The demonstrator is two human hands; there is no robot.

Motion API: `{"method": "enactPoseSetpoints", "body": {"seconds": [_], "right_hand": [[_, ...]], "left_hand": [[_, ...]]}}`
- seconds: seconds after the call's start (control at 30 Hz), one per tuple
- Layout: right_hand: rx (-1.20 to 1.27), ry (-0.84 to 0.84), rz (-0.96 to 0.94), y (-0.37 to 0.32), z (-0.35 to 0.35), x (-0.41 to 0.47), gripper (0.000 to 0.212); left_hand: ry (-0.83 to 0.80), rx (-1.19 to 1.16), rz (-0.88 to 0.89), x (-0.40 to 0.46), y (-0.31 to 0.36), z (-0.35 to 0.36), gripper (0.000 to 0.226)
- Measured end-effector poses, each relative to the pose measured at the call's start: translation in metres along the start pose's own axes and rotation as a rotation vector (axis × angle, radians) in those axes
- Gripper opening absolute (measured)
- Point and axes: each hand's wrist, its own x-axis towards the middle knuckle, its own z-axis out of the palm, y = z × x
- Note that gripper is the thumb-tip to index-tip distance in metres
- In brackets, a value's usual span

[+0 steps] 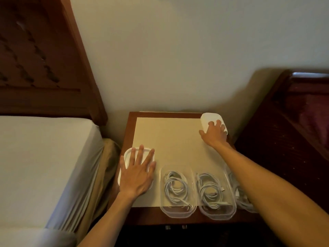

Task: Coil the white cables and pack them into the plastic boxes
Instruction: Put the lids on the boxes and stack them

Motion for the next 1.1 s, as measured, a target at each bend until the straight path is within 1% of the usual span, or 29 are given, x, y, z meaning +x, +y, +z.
{"method": "enactPoseSetpoints", "body": {"seconds": [0.1,0.2,0.3,0.47,0.63,0.8,0.83,0.93,0.97,1.0,1.03,1.1], "right_hand": [[-0.042,-0.035,0.124,0.015,0.006,0.021,0.083],[0.02,-0.062,0.214,0.021,0.01,0.034,0.094],[0.057,-0.081,0.233,0.025,0.014,0.043,0.095],[0.11,-0.055,0.233,0.03,0.014,0.051,0.081],[0.162,0.051,0.184,0.029,0.013,0.046,0.092],[0.335,0.194,0.071,0.021,-0.009,0.024,0.071],[0.397,0.207,0.048,0.018,-0.016,0.014,0.065],[0.639,0.244,0.004,0.011,-0.041,-0.032,0.035],[0.712,0.264,0.0,0.012,-0.047,-0.051,0.031],[0.798,0.256,0.005,0.012,-0.053,-0.07,0.03],[0.899,0.202,0.025,0.012,-0.057,-0.09,0.028],[1.074,0.032,0.052,0.011,-0.063,-0.134,0.018]], "left_hand": [[-0.001,0.018,-0.001,0.003,0.0,0.001,0.071],[0.008,0.044,-0.005,0.005,0.0,0.003,0.068],[0.019,0.062,-0.006,0.008,0.0,0.006,0.064],[0.041,0.057,-0.007,0.014,-0.001,0.01,0.064],[0.058,0.043,-0.011,0.016,-0.001,0.011,0.064],[0.062,0.008,-0.013,0.018,-0.001,0.012,0.066],[0.06,0.004,-0.015,0.017,-0.001,0.012,0.067],[0.048,0.004,-0.021,0.017,-0.001,0.011,0.069],[0.05,-0.006,-0.022,0.018,-0.001,0.01,0.07],[0.053,-0.014,-0.021,0.017,-0.001,0.009,0.071],[0.051,-0.017,-0.018,0.018,0.0,0.008,0.072],[0.029,-0.038,-0.011,0.017,0.001,0.005,0.08]]}}
